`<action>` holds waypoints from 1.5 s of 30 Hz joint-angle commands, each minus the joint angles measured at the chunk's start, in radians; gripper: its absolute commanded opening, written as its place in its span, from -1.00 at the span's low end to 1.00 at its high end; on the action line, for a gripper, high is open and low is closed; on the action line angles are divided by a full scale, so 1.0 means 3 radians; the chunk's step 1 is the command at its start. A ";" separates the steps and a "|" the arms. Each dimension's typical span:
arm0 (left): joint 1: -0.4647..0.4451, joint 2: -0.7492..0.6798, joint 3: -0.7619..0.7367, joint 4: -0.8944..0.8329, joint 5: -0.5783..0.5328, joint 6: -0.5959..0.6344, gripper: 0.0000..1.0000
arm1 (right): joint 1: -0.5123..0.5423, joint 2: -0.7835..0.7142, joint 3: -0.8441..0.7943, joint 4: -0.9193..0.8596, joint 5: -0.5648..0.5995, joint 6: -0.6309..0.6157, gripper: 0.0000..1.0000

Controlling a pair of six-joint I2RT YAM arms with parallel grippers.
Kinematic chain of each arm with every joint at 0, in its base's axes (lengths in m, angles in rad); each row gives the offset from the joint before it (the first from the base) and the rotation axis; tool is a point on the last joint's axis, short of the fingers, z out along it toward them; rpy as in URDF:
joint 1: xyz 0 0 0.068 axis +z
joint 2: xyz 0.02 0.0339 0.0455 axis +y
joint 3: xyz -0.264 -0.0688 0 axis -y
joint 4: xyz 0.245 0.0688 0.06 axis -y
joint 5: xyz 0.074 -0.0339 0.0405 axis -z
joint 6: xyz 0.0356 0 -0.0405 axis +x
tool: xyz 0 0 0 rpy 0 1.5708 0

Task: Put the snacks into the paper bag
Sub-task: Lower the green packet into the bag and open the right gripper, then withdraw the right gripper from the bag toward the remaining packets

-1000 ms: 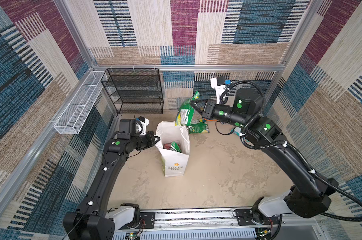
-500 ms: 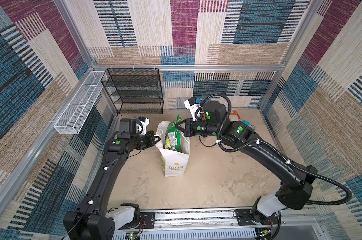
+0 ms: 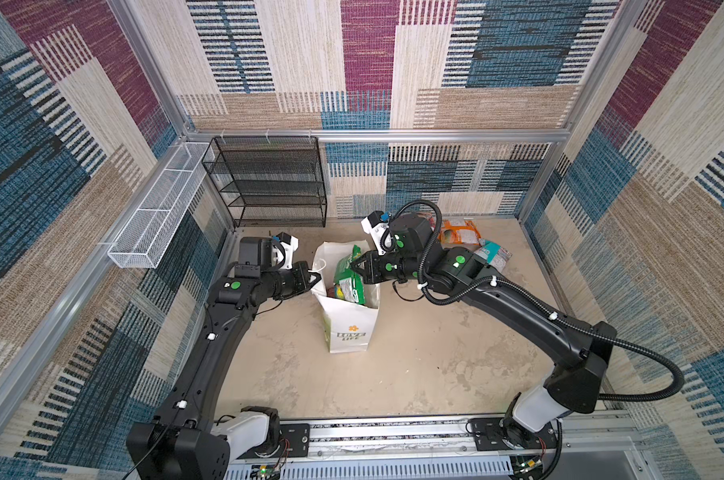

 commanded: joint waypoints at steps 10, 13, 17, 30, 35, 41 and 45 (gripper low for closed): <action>0.0004 -0.0001 0.0005 0.0167 0.0060 -0.0028 -1.00 | 0.0007 0.0345 0.0074 0.0030 -0.0068 -0.0121 -1.00; 0.0004 0.0006 0.0008 0.0169 0.0060 -0.0027 -1.00 | 0.0006 0.0364 0.0063 0.0022 -0.0070 -0.0124 -1.00; 0.0004 0.0012 0.0009 0.0165 0.0060 -0.0028 -1.00 | 0.0012 0.0346 0.0044 0.0046 -0.0080 -0.0129 -0.80; 0.0004 0.0018 0.0006 0.0166 0.0060 -0.0025 -1.00 | 0.0027 0.0201 0.0057 0.0053 -0.0106 -0.0177 -0.58; 0.0004 0.0025 0.0012 0.0151 0.0060 -0.0023 -1.00 | 0.0027 0.0055 0.0286 -0.0090 0.0125 -0.0314 -0.44; 0.0004 0.0012 0.0028 0.0111 0.0055 -0.0006 -1.00 | -0.0092 -0.0201 0.0454 -0.0228 0.0627 -0.0421 -0.10; 0.0004 0.0006 0.0034 0.0105 0.0045 0.0003 -1.00 | -0.0406 -0.0449 0.0243 -0.0130 0.0620 -0.0367 0.18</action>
